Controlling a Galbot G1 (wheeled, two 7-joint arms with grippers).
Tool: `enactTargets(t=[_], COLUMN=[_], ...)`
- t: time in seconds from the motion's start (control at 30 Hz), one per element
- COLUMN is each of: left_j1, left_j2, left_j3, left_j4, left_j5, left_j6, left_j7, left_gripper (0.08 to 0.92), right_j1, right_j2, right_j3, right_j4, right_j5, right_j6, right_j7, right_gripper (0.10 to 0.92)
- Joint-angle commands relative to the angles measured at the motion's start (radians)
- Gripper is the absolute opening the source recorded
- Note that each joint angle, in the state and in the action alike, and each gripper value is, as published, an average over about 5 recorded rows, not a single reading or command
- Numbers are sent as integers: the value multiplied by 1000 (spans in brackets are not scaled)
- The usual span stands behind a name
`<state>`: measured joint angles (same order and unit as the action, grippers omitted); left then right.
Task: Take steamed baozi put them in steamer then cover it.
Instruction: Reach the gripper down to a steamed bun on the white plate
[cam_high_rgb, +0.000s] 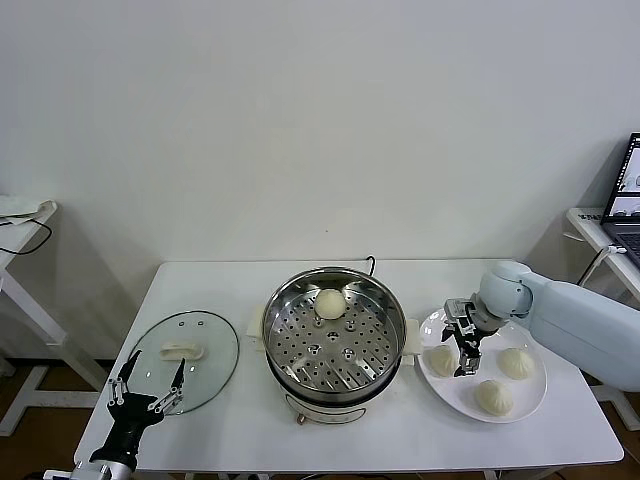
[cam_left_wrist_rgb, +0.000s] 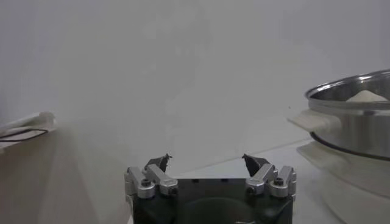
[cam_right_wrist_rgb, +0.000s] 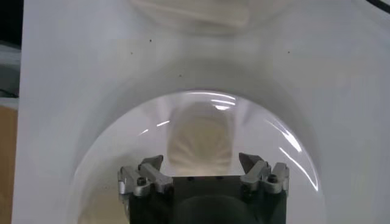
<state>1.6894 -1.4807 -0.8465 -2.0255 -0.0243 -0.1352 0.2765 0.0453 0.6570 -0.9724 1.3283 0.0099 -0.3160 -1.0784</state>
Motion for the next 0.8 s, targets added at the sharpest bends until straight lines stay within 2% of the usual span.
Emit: enactTargets(t=[0.03, 0.43, 0.6, 0.8], left_j1=[0, -2, -3, -5], left_j2=[0, 0, -1, -1], left_j3=[0, -2, -1, 2], left_j4=[3, 4, 5, 4], left_j5=[1, 1, 1, 1], left_j6=[-1, -2, -2, -1], left_j7=[1, 1, 0, -1], left_gripper=[823, 823, 823, 823], right_j1=[-16, -23, -22, -18], right_j2=[6, 29, 33, 31], right_j3=[10, 15, 15, 15], right_j4=[-9, -26, -27, -27], right_j5=[-15, -19, -21, -24], right_j6=[-1, 0, 2, 3], right_j7=[8, 18, 14, 7], right_gripper=[823, 817, 744, 730])
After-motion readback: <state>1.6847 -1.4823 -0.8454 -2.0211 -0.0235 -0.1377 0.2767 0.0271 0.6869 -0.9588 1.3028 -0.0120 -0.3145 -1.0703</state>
